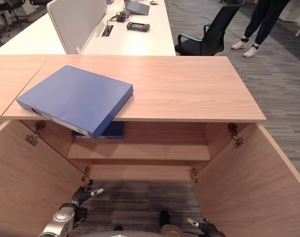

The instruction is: Put the empty folder in the office cabinet

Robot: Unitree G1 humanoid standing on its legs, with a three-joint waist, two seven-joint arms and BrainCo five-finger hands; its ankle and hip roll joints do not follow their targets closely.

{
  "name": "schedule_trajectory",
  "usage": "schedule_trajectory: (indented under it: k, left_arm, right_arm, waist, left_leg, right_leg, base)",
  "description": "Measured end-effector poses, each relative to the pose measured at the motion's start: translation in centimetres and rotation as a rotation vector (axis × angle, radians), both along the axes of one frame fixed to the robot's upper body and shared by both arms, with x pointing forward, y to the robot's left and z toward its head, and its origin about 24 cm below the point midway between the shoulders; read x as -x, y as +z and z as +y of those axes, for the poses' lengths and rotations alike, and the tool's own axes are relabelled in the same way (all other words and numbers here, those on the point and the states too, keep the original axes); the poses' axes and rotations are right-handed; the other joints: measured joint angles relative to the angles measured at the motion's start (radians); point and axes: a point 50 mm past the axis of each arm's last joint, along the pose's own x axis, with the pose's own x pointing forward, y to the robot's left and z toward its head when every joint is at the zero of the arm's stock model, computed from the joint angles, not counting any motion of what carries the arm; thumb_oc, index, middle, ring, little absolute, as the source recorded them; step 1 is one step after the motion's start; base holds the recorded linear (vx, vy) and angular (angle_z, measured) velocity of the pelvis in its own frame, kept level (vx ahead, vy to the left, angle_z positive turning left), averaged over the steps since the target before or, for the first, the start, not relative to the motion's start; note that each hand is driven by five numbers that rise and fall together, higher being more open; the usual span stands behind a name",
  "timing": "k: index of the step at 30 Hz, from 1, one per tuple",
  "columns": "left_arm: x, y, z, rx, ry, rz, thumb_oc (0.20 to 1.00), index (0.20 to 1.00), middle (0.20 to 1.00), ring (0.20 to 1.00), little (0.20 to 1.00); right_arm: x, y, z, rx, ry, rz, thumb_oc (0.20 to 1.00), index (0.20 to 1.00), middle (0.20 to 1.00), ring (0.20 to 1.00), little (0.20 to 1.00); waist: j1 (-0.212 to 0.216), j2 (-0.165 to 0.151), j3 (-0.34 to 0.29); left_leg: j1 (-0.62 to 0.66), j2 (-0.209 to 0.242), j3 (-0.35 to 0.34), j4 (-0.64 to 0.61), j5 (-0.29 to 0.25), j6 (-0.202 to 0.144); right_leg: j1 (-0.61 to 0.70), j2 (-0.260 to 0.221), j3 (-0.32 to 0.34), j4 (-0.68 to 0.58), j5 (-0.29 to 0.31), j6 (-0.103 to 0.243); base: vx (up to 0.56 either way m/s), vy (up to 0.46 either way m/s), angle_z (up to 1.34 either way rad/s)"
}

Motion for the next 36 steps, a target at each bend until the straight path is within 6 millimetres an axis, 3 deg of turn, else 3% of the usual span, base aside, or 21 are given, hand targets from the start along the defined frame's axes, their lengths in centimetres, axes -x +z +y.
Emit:
schedule_trajectory:
  k: [9,13,17,21,23,24,30,33,36]
  left_arm:
    - [-0.3,0.4,-0.2,-0.005,-0.02,-0.023,1.0,1.0,1.0,1.0,1.0]
    - [-1.3,2.1,-0.2,-0.07,-0.067,-0.117,1.0,1.0,1.0,1.0,1.0]
    - [-3.0,6.1,0.9,-0.328,-0.108,-0.33,1.0,1.0,1.0,1.0,1.0]
    - [-2.1,9.6,3.8,-0.662,-0.092,-0.475,1.0,1.0,1.0,1.0,1.0]
    - [-2.5,11.5,4.5,-0.74,-0.039,-0.563,1.0,1.0,1.0,1.0,1.0]
    - [-2.8,12.7,4.5,-0.772,0.005,-0.626,1.0,1.0,1.0,1.0,1.0]
    - [-4.6,15.2,4.0,-0.88,0.007,-0.767,1.0,1.0,1.0,1.0,1.0]
    - [-5.9,18.5,3.5,-1.014,-0.103,-0.917,1.0,1.0,1.0,1.0,1.0]
    - [-6.8,20.3,3.0,-1.111,-0.207,-0.996,1.0,1.0,1.0,1.0,1.0]
  right_arm:
    - [1.1,-0.2,-0.1,0.006,0.009,0.029,1.0,1.0,1.0,1.0,1.0]
    - [1.6,-0.2,-0.1,0.006,0.003,0.04,1.0,1.0,1.0,1.0,1.0]
    - [2.3,-0.3,-0.1,0.031,-0.022,0.045,1.0,1.0,1.0,1.0,1.0]
    - [3.0,-0.5,0.4,0.045,-0.051,0.033,1.0,1.0,1.0,1.0,1.0]
    - [3.1,-0.6,0.9,0.035,-0.053,0.038,1.0,1.0,1.0,1.0,1.0]
    - [3.1,-0.7,1.0,0.034,-0.052,0.039,1.0,1.0,1.0,1.0,1.0]
    - [2.4,-0.6,1.0,0.039,-0.043,0.026,1.0,1.0,1.0,1.0,1.0]
    - [2.4,-0.6,1.1,0.041,-0.011,0.034,1.0,1.0,1.0,1.0,1.0]
    - [2.6,-0.7,1.2,0.035,-0.005,0.039,1.0,1.0,1.0,1.0,1.0]
  waist:
    - [0.016,0.023,-0.016]
    - [0.033,0.019,-0.018]
    - [0.06,-0.001,-0.022]
    - [0.084,-0.018,-0.032]
    - [0.096,-0.021,-0.036]
    - [0.098,-0.022,-0.037]
    - [0.098,-0.007,-0.031]
    - [0.098,-0.003,-0.03]
    - [0.095,0.003,-0.028]
  left_leg:
    - [0.0,0.001,-0.027,0.0,0.005,-0.007]
    - [-0.009,0.003,-0.055,0.0,0.009,-0.012]
    - [-0.026,0.009,-0.103,0.0,0.016,-0.015]
    - [-0.031,0.007,-0.122,0.0,0.023,-0.021]
    - [-0.027,0.007,-0.126,0.0,0.023,-0.02]
    - [-0.025,0.007,-0.127,0.0,0.023,-0.02]
    - [-0.014,0.009,-0.132,0.0,0.019,-0.02]
    - [-0.014,0.009,-0.132,0.0,0.019,-0.02]
    - [-0.012,0.008,-0.129,0.0,0.019,-0.019]
  right_leg:
    - [0.014,-0.002,-0.022,0.0,-0.002,-0.004]
    - [0.02,-0.003,-0.046,0.0,-0.006,-0.009]
    - [0.028,-0.003,-0.094,0.0,-0.014,-0.016]
    - [0.037,-0.008,-0.118,0.0,-0.017,-0.009]
    - [0.045,-0.008,-0.123,0.0,-0.019,-0.008]
    - [0.047,-0.008,-0.123,0.0,-0.019,-0.007]
    - [0.06,-0.007,-0.128,0.0,-0.021,-0.007]
    - [0.06,-0.007,-0.126,0.0,-0.021,-0.007]
    - [0.059,-0.008,-0.122,0.0,-0.02,-0.006]
  base:
    - [-0.02,-0.019,0.09]
    - [-0.05,-0.036,0.21]
    - [-0.01,-0.042,0.35]
    - [0.0,-0.036,0.18]
    - [-0.02,-0.047,0.08]
    - [-0.01,-0.032,0.03]
    - [-0.01,-0.025,0.02]
    - [0.0,0.0,0.0]
    - [0.01,-0.003,-0.02]
